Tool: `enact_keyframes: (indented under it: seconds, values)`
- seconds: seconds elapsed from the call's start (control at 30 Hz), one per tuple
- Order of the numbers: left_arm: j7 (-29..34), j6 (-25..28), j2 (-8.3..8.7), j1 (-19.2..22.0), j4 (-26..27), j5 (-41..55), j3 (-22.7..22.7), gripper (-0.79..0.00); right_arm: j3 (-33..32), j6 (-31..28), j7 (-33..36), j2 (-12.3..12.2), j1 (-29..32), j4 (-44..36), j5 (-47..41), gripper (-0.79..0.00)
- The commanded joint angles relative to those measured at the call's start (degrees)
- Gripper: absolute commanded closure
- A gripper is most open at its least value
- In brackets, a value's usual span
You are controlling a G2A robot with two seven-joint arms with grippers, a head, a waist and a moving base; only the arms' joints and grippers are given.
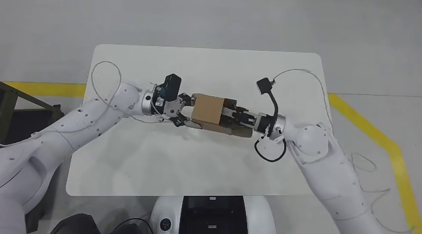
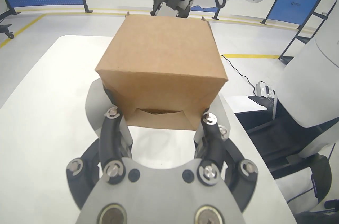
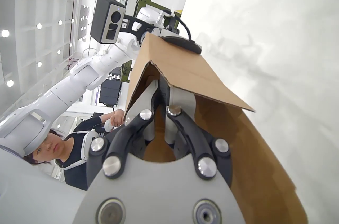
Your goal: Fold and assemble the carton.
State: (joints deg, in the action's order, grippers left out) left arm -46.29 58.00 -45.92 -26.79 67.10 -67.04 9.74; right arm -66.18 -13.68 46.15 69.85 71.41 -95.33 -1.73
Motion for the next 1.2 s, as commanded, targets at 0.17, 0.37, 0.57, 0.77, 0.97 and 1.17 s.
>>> enact_keyframes:
  seconds: [0.17, 0.37, 0.57, 0.77, 0.97, 1.17]
  values:
    - [0.00, 0.00, -0.26, 0.67, -2.96, 1.38, 0.00, -0.252, -3.17, 0.85, -2.84, -0.52, 1.02, -1.23, -0.60, 0.000]
    - [0.00, 0.00, -0.21, 0.80, -4.59, 2.40, 0.00, -0.240, -4.43, 1.00, -4.03, -0.81, 1.57, -1.80, -0.57, -0.222]
    - [0.01, 0.00, -0.57, 1.16, -8.54, 5.04, 0.00, -0.145, -4.55, 4.20, -1.87, -1.18, 3.39, -4.74, -1.60, -0.179]
    - [0.01, 0.00, -1.52, 1.40, -10.24, 6.47, 0.00, -0.145, -2.36, 6.78, -0.74, -1.21, 4.91, -6.97, -2.24, -0.102]
    - [0.01, 0.00, -2.11, 1.63, -10.00, 6.31, 0.00, -0.154, 0.08, 7.36, -4.24, -0.79, 3.91, -5.15, -1.57, 0.000]
    - [0.01, 0.00, -1.91, 1.20, -8.28, 4.69, 0.00, -0.160, 0.97, 7.18, -7.92, -0.49, 2.30, -3.10, -0.18, 0.000]
